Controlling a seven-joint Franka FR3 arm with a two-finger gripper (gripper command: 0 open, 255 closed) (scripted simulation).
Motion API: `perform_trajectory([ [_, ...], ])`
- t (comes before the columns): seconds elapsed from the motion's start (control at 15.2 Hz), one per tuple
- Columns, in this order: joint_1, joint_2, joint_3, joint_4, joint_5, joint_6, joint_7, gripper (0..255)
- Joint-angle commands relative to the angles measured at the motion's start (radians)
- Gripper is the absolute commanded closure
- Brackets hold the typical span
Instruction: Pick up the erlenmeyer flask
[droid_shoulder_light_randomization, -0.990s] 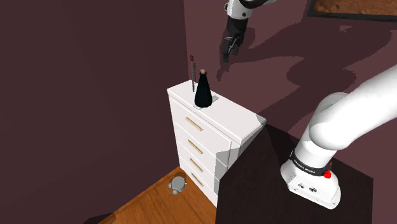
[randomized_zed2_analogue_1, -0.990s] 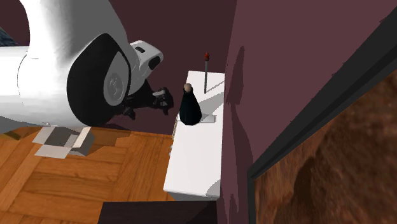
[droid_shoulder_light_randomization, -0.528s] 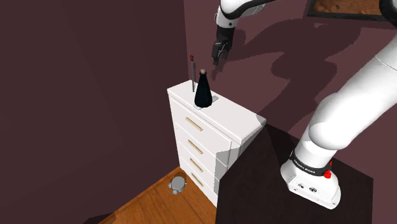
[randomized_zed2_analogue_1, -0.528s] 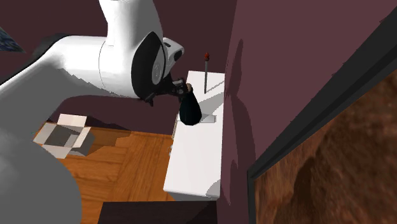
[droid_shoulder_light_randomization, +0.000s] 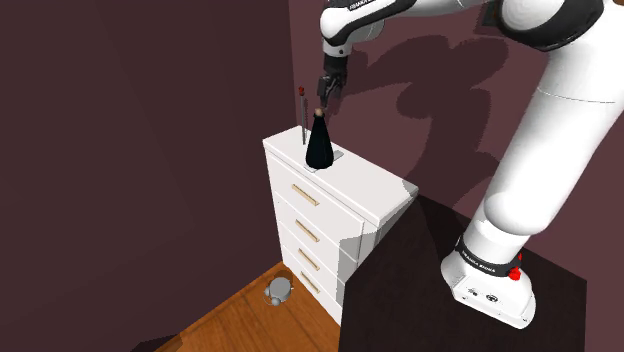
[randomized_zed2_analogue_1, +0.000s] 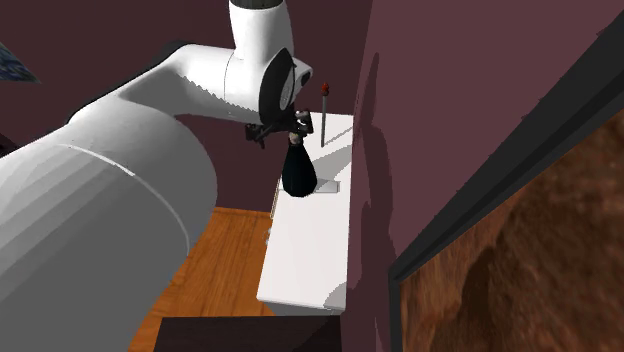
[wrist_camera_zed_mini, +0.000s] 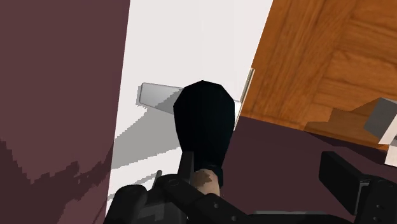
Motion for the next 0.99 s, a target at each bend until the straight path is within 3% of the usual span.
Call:
perform_trajectory([
  [0.0,-0.008,0.084,-0.005,0.083,0.024,-0.005,-0.023,0],
  [0.4,-0.043,0.309,-0.007,0.314,0.084,-0.027,-0.076,0],
  [0.92,-0.044,0.332,-0.003,0.245,0.091,0.065,-0.085,0],
])
